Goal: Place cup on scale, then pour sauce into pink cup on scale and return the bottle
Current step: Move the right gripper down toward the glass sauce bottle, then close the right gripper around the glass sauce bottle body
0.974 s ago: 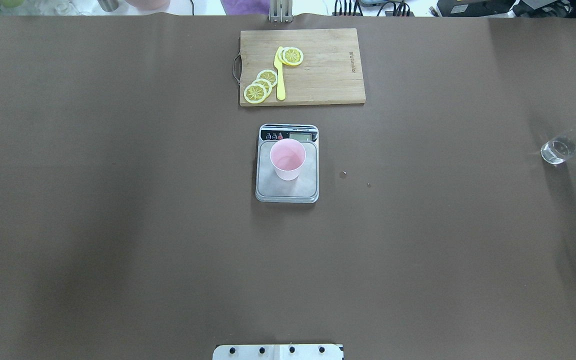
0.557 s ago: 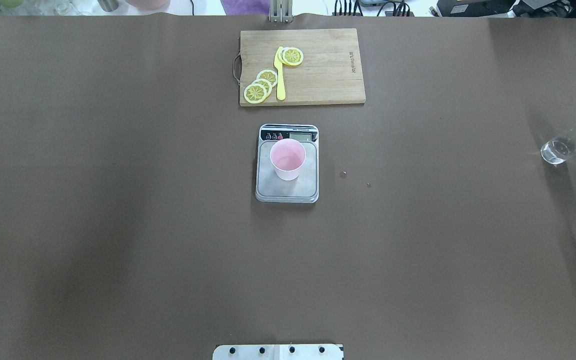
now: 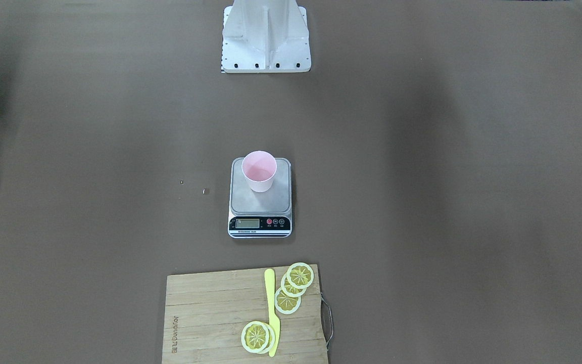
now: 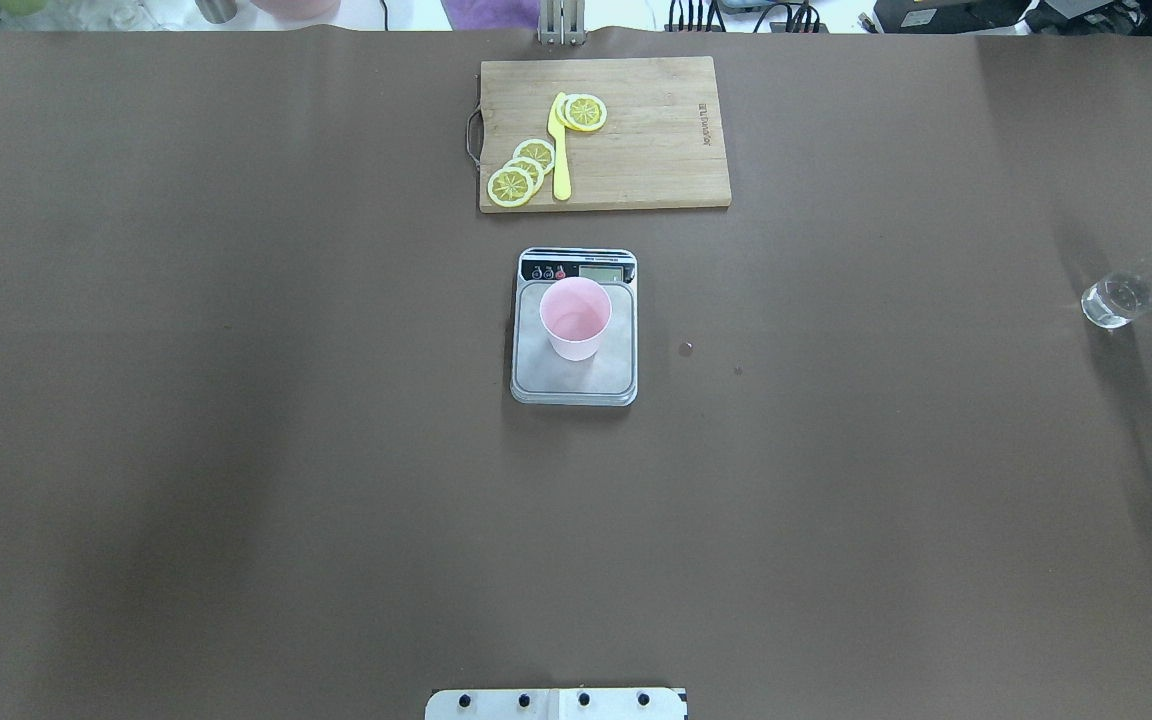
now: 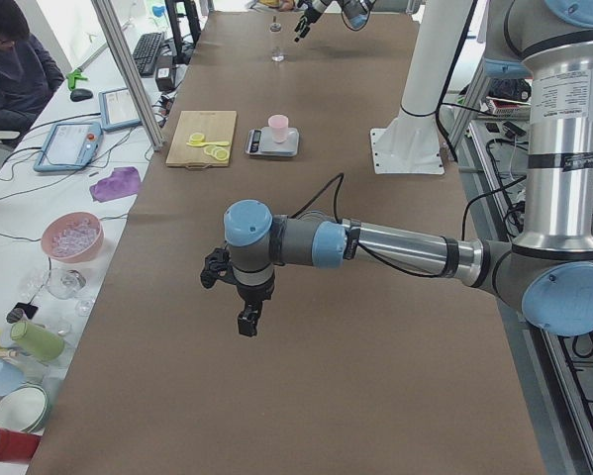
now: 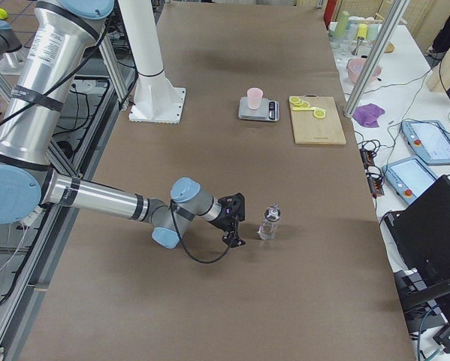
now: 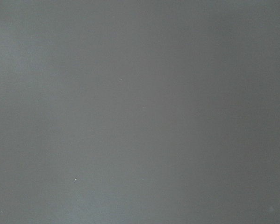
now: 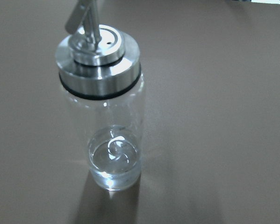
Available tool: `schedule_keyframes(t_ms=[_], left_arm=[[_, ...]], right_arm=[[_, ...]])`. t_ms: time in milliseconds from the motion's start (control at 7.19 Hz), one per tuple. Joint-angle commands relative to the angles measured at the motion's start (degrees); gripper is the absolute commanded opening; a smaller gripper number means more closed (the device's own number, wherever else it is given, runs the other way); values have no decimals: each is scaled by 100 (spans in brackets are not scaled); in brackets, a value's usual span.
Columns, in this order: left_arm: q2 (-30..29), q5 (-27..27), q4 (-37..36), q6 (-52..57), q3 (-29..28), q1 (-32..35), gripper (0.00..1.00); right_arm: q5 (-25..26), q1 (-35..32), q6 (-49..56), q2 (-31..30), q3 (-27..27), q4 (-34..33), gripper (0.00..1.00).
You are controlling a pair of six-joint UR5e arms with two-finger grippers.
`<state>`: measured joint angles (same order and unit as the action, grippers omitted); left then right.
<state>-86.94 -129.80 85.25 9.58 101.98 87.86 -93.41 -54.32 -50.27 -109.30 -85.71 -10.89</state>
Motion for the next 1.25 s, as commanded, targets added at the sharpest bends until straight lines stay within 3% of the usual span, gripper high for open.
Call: schedule_keyframes(t_ms=[0, 278, 835, 1113], left_arm=[[2, -2, 9, 0, 6, -6, 99], [2, -2, 0, 0, 6, -6, 99], [2, -11, 9, 0, 15, -6, 99], [2, -11, 9, 0, 50, -6, 99]], right_arm=[[182, 132, -9, 294, 344, 236, 100], [541, 351, -1, 321, 344, 245, 100], [640, 448, 34, 523, 440, 297, 100], [657, 457, 69, 1135, 1716, 1478, 100]])
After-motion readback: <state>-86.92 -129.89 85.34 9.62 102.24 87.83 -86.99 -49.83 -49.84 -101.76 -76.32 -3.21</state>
